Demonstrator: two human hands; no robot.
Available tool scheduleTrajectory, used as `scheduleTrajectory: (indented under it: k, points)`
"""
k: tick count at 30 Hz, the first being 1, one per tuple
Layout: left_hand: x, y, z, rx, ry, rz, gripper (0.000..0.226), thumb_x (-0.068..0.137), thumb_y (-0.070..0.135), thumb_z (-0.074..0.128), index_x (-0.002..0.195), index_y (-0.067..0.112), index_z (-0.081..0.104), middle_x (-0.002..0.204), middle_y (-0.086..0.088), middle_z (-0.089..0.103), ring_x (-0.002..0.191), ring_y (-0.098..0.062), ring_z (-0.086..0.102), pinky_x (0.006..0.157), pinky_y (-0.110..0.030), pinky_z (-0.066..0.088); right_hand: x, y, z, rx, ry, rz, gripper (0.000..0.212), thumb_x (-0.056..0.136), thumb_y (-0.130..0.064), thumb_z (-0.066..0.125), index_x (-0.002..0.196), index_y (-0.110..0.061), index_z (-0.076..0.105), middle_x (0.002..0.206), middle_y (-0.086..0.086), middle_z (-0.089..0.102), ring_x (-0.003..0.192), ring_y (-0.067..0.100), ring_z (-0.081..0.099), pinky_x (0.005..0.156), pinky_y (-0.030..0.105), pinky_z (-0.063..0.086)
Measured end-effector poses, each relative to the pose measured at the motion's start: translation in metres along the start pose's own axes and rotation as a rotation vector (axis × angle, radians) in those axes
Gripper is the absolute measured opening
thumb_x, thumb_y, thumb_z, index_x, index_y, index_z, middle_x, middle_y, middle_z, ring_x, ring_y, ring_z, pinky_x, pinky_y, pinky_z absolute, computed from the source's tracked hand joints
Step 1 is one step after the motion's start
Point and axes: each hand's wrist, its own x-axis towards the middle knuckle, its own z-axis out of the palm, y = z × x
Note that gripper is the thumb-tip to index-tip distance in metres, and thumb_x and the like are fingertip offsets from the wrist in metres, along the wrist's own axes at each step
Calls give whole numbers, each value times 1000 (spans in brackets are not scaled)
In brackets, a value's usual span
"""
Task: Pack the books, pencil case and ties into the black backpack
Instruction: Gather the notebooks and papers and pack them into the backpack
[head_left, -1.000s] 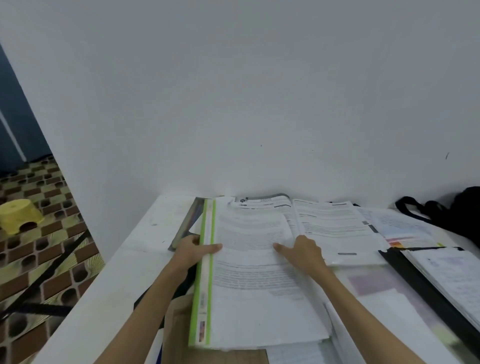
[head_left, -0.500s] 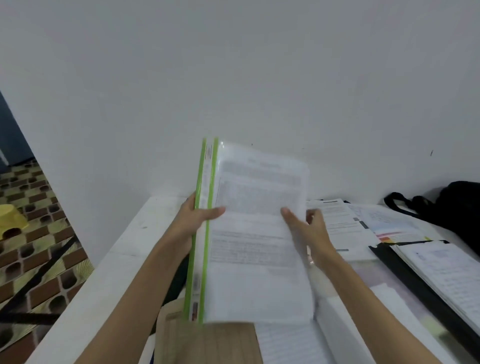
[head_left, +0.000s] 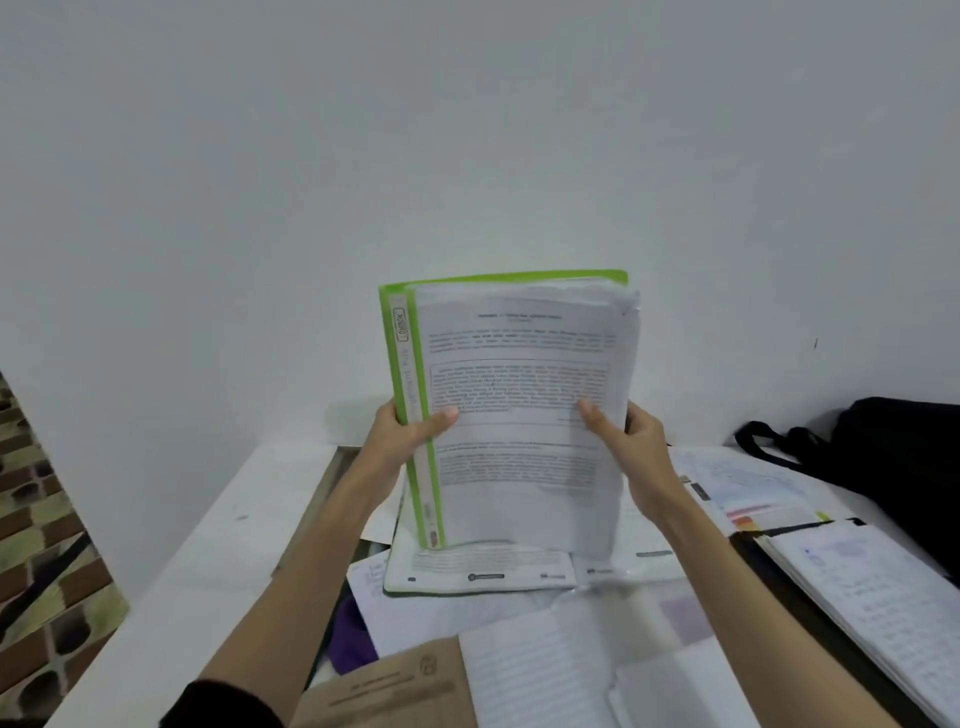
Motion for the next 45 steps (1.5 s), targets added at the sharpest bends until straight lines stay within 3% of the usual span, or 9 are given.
scheduleTrajectory:
  k: [8, 14, 20, 24, 28, 32, 38, 41, 45]
  points:
    - [-1, -40, 8, -25, 56, -17, 82, 42, 65, 83, 116, 39, 57, 119, 13, 65, 112, -8, 60, 96, -33, 46, 5, 18, 7, 14, -72, 79, 26, 76, -28, 73, 102, -25, 67, 94, -12, 74, 90, 2, 68, 69, 12, 52]
    - [-10, -51, 12, 41, 58, -65, 60, 45, 53, 88, 97, 35, 64, 96, 15, 72, 96, -3, 66, 89, -31, 52, 2, 28, -6, -131, -140, 88, 32, 70, -20, 81, 98, -27, 69, 94, -11, 74, 90, 3, 69, 70, 14, 53]
    - [-20, -14, 42, 78, 254, 66, 28, 68, 20, 83, 81, 26, 59, 81, 12, 64, 76, 4, 59, 59, -7, 42, 3, -3, -11, -143, -31, 58, 25, 69, -17, 83, 87, -20, 68, 83, -10, 72, 78, 3, 69, 62, 13, 52]
    - [-24, 30, 66, 68, 176, 61, 29, 65, 23, 84, 78, 24, 58, 77, 11, 62, 73, 0, 58, 71, -18, 45, -2, -56, -44, -45, -121, 83, 18, 76, -11, 77, 89, -21, 69, 89, -2, 74, 86, 14, 71, 71, 22, 56]
    - [-30, 49, 118, -11, -96, -53, 54, 51, 33, 84, 99, 16, 68, 92, -1, 74, 89, -17, 70, 85, -33, 53, -29, -80, -125, 130, -293, 287, 51, 64, -27, 82, 111, -14, 67, 113, 10, 69, 102, 26, 67, 83, 35, 56]
    - [-34, 42, 201, -24, -301, -212, 67, 44, 38, 90, 102, 12, 71, 97, -6, 74, 92, -23, 70, 92, -40, 52, -60, -84, -207, 133, -190, 297, 50, 72, -8, 67, 121, -12, 60, 118, 13, 66, 108, 32, 64, 88, 43, 54]
    - [-39, 14, 366, -336, -528, -430, 43, 89, 49, 50, 108, 15, 69, 104, -9, 72, 87, -23, 69, 80, -36, 53, -88, -81, -363, 221, -19, 264, 84, 52, -8, 87, 129, -4, 54, 128, 23, 57, 114, 43, 57, 87, 50, 53]
    - [-35, -13, 443, -492, -473, -534, 39, 100, 39, 36, 101, 11, 64, 94, -9, 69, 78, -23, 64, 68, -33, 50, -100, -78, -445, 300, 85, 252, 71, 65, 1, 73, 132, -6, 51, 128, 21, 58, 115, 42, 56, 90, 53, 51]
    - [-45, -62, 518, 8, -409, -348, 15, 98, 6, 46, 94, 6, 61, 74, -7, 68, 54, -13, 64, 52, -27, 52, -108, -77, -530, 356, 204, 244, 58, 77, 4, 56, 134, -10, 50, 129, 16, 59, 115, 38, 58, 88, 49, 52]
